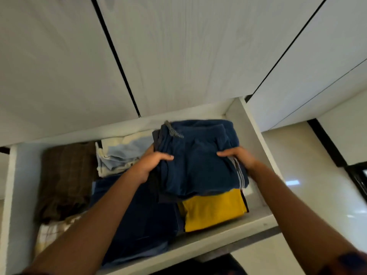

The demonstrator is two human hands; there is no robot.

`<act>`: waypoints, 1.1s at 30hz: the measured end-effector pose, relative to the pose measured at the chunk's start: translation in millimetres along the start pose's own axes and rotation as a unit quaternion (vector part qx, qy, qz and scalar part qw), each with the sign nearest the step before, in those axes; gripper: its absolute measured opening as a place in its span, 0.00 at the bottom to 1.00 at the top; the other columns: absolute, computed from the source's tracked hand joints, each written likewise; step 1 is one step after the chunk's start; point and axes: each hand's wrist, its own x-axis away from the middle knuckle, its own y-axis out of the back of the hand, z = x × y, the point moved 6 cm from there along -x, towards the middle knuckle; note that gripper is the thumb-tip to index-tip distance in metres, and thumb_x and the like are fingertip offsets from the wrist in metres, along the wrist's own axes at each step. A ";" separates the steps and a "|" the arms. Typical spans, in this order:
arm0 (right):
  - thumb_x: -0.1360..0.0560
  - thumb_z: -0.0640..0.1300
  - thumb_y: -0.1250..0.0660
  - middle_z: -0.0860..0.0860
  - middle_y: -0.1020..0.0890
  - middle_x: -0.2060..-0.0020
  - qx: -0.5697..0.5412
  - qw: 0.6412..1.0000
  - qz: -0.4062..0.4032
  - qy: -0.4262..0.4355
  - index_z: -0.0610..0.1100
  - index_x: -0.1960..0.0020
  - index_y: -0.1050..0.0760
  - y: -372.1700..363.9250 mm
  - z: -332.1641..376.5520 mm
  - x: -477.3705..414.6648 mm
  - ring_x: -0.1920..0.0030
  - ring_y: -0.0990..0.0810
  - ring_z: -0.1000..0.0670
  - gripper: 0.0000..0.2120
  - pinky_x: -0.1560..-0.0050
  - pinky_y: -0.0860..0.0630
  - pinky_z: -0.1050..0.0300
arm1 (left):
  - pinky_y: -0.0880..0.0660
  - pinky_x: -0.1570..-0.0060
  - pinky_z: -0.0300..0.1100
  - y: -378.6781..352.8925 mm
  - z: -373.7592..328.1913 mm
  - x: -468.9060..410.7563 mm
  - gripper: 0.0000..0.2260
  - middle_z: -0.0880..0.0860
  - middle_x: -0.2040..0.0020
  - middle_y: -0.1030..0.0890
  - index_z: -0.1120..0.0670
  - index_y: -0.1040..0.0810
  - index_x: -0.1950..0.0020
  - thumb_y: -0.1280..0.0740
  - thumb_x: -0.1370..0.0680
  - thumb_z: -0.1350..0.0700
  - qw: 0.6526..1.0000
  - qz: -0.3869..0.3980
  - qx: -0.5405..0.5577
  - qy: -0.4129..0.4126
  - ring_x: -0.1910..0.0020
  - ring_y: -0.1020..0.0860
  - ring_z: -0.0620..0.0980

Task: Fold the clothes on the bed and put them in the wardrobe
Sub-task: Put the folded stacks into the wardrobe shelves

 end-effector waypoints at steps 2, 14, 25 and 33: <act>0.42 0.47 0.17 0.46 0.14 0.44 0.020 1.000 -0.017 0.004 0.46 0.33 0.24 12.4 15.8 -21.3 0.44 0.16 0.40 0.40 0.39 0.21 0.38 | 0.22 0.52 0.42 -10.0 -14.4 -27.6 0.27 0.53 0.40 0.17 0.53 0.25 0.33 0.27 0.29 0.70 1.000 -0.012 0.004 -0.015 0.44 0.18 0.53; 0.35 0.42 0.19 0.48 0.14 0.47 0.103 0.993 0.022 -0.044 0.47 0.42 0.21 21.1 -14.6 -191.7 0.46 0.16 0.45 0.23 0.44 0.19 0.46 | 0.24 0.38 0.54 4.7 68.0 -165.2 0.27 0.57 0.34 0.21 0.56 0.27 0.29 0.26 0.26 0.64 0.977 -0.182 -0.046 0.098 0.40 0.22 0.59; 0.33 0.47 0.18 0.54 0.18 0.43 0.107 0.994 -0.028 -0.015 0.48 0.31 0.26 42.4 -57.5 -201.2 0.45 0.19 0.50 0.33 0.47 0.22 0.58 | 0.37 0.36 0.38 -14.3 71.2 -154.3 0.31 0.55 0.24 0.33 0.56 0.42 0.20 0.32 0.20 0.61 0.959 -0.221 -0.169 0.054 0.26 0.33 0.56; 0.24 0.52 0.28 0.49 0.21 0.37 0.229 0.959 -0.163 0.032 0.46 0.29 0.30 43.4 -45.3 -159.0 0.42 0.21 0.46 0.27 0.48 0.27 0.54 | 0.23 0.50 0.40 -9.8 55.7 -76.5 0.13 0.50 0.48 0.18 0.51 0.21 0.39 0.35 0.20 0.65 0.961 -0.212 -0.170 -0.059 0.49 0.18 0.46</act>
